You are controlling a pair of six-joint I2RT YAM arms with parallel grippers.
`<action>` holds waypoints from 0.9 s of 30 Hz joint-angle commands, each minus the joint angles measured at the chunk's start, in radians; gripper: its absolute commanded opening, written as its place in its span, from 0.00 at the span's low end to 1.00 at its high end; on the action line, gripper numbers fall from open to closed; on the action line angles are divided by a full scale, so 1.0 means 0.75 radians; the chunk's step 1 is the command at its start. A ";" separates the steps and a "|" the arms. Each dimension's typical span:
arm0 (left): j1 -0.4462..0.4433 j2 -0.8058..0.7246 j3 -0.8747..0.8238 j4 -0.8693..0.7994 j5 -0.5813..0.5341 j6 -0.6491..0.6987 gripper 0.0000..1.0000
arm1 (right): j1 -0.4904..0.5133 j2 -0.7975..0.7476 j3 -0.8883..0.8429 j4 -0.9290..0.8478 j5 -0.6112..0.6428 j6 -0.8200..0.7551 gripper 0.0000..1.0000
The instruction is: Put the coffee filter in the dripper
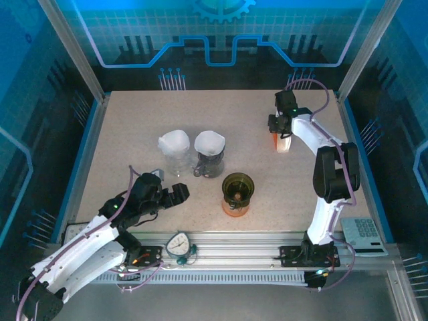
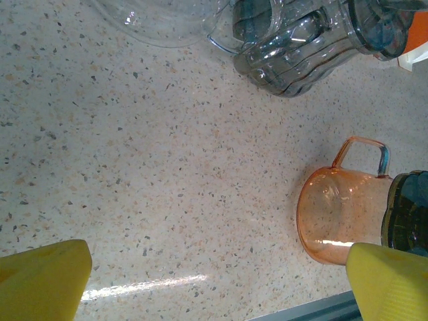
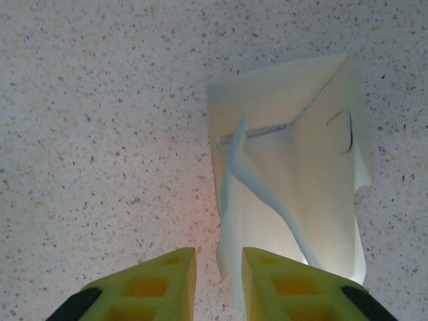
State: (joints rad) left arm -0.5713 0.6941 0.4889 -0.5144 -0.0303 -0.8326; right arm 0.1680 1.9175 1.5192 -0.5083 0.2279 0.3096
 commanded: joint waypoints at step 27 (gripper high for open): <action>0.017 -0.015 -0.010 0.019 0.007 -0.001 0.99 | 0.011 -0.137 -0.051 -0.023 0.107 0.002 0.00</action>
State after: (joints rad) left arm -0.5655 0.6937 0.4889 -0.5114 -0.0299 -0.8330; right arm 0.1692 1.8740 1.5009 -0.5163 0.2852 0.3023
